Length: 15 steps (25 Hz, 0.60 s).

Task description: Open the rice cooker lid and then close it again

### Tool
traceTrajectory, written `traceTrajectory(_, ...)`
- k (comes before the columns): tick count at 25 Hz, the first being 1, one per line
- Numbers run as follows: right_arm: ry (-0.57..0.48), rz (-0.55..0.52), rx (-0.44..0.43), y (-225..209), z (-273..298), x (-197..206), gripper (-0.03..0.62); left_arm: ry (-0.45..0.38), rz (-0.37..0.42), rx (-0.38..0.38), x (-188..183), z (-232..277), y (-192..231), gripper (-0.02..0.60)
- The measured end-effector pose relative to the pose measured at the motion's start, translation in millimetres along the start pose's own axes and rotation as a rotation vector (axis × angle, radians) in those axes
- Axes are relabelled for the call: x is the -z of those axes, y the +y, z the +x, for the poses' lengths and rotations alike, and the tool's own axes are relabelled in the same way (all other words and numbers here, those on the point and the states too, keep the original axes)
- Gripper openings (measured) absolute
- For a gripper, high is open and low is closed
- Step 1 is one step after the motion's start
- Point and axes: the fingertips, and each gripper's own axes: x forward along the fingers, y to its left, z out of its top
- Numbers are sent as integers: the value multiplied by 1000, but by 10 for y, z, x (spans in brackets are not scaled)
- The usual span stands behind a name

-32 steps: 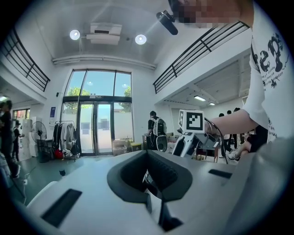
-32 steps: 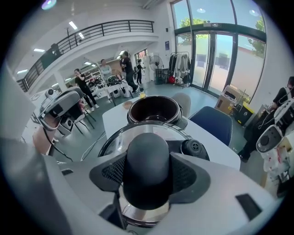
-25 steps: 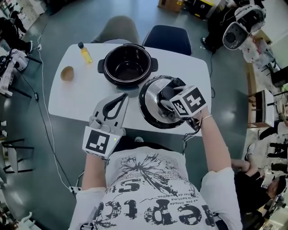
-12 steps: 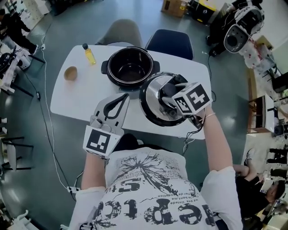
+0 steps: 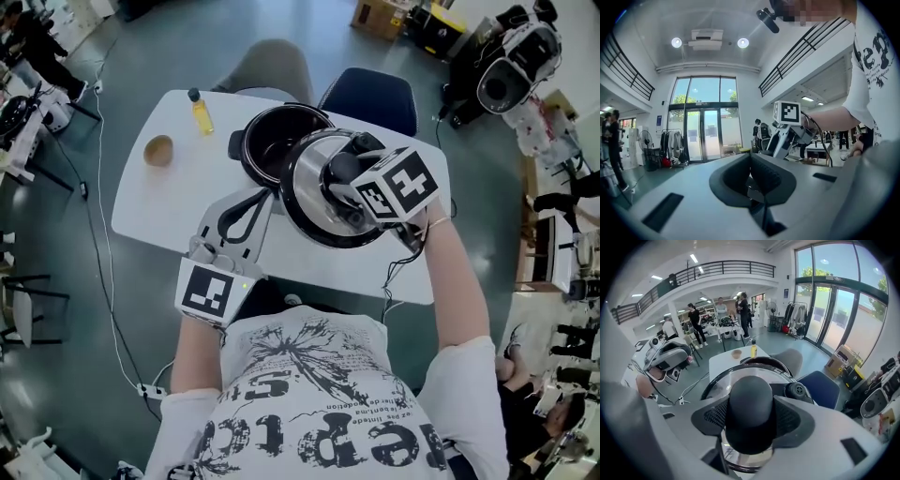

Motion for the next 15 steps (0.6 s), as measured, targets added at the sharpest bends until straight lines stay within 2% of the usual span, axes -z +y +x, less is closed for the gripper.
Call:
traceTrajectory(6, -7, -8, -41, -56, 391, -730, 291, 13, 0, -17, -1, 100, 722, 14)
traceTrajectory(10, 8, -6, -4, -175, 649, -1187, 291, 3, -1, -8, -45, 194, 1251, 14)
traceTrajectory(15, 21, 10, 25, -374, 992, -1513, 292, 13, -10, 0, 67, 354, 1753, 14)
